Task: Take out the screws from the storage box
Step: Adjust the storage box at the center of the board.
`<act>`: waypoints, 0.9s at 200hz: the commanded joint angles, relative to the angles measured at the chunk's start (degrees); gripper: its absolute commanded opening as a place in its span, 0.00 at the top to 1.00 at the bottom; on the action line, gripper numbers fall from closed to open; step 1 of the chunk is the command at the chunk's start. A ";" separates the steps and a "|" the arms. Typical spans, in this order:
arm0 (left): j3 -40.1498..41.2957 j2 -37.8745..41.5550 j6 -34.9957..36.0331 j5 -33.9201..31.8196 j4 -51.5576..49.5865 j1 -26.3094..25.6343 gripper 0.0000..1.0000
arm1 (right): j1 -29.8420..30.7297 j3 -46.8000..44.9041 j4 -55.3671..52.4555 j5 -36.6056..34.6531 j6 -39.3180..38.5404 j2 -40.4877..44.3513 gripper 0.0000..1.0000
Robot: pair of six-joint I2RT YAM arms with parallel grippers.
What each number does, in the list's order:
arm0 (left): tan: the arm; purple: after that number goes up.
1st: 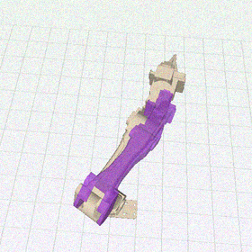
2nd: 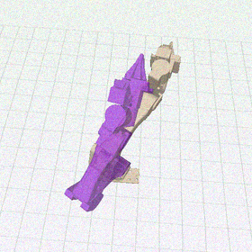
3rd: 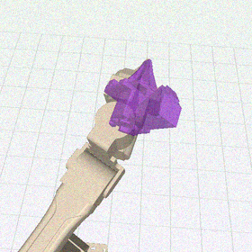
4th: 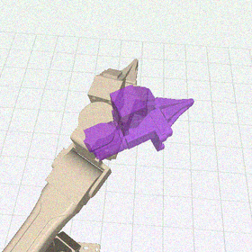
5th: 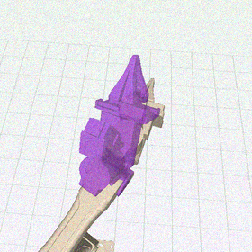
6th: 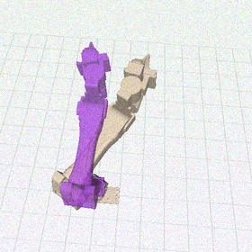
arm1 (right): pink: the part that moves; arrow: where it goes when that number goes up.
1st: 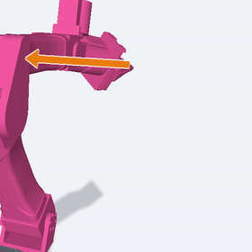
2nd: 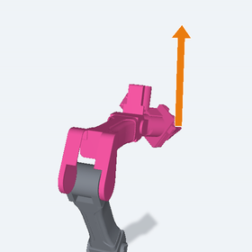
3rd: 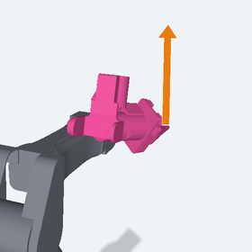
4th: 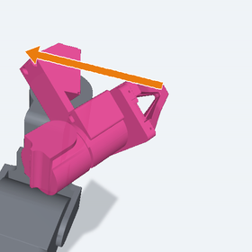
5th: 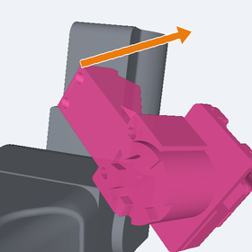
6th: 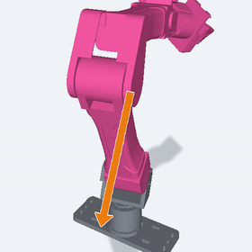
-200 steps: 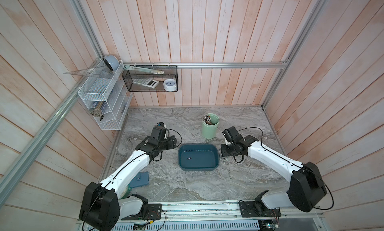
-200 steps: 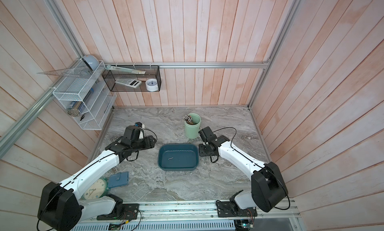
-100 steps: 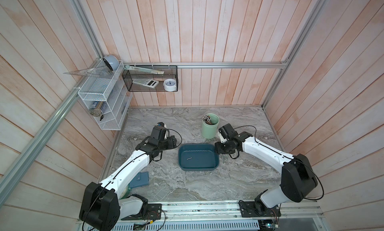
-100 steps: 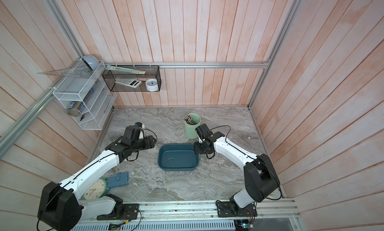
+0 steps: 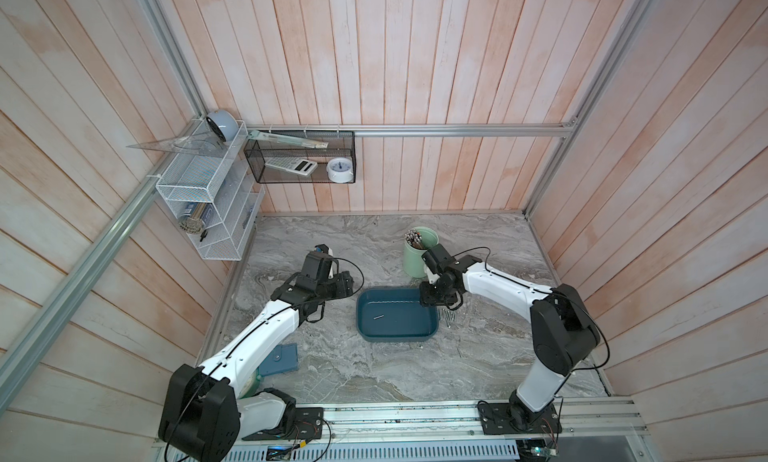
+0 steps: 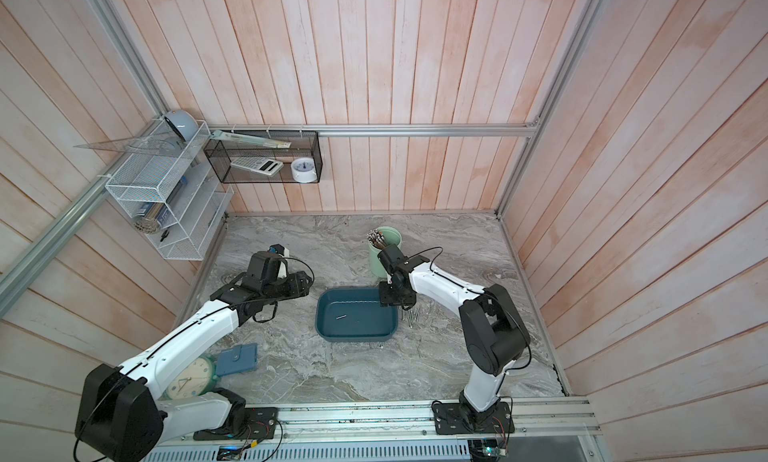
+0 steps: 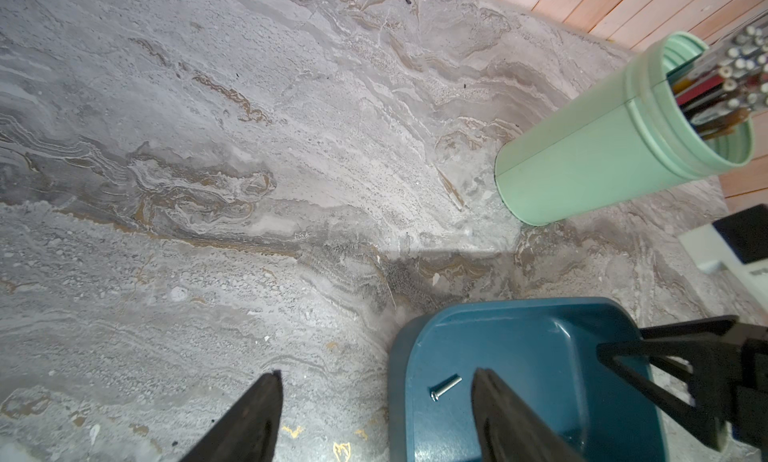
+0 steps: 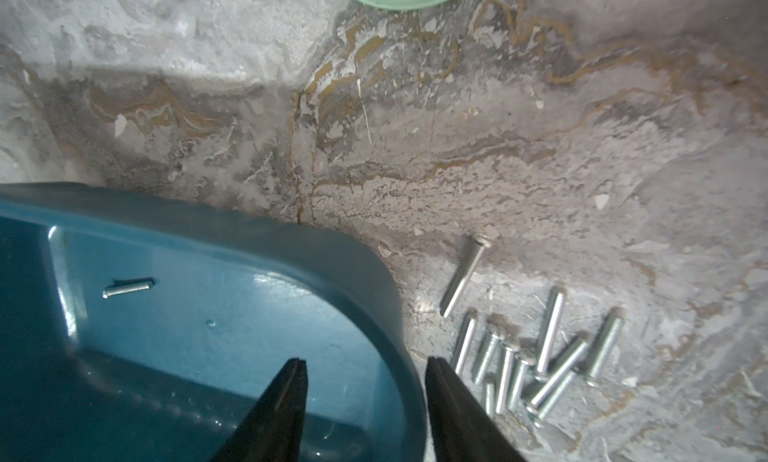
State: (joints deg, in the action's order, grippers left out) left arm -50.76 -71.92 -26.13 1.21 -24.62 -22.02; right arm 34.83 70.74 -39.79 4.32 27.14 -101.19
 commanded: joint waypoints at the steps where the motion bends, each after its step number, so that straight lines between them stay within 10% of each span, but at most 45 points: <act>1: -0.08 -0.11 0.47 -0.22 0.44 0.32 0.23 | 0.99 2.43 -3.51 -0.88 0.65 -1.58 0.55; 123: 1.06 5.04 0.80 -6.06 1.34 1.09 0.23 | 0.87 -0.61 -2.22 11.37 5.34 -1.49 1.00; 180: 3.50 10.40 0.90 -7.14 4.84 1.72 0.23 | -2.87 -4.57 4.16 26.26 8.98 1.28 1.00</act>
State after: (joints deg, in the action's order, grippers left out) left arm -48.64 -63.09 -26.09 -4.67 -22.39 -20.69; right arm 33.45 67.88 -38.04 21.61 33.89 -102.21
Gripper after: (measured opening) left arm 0.771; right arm 0.121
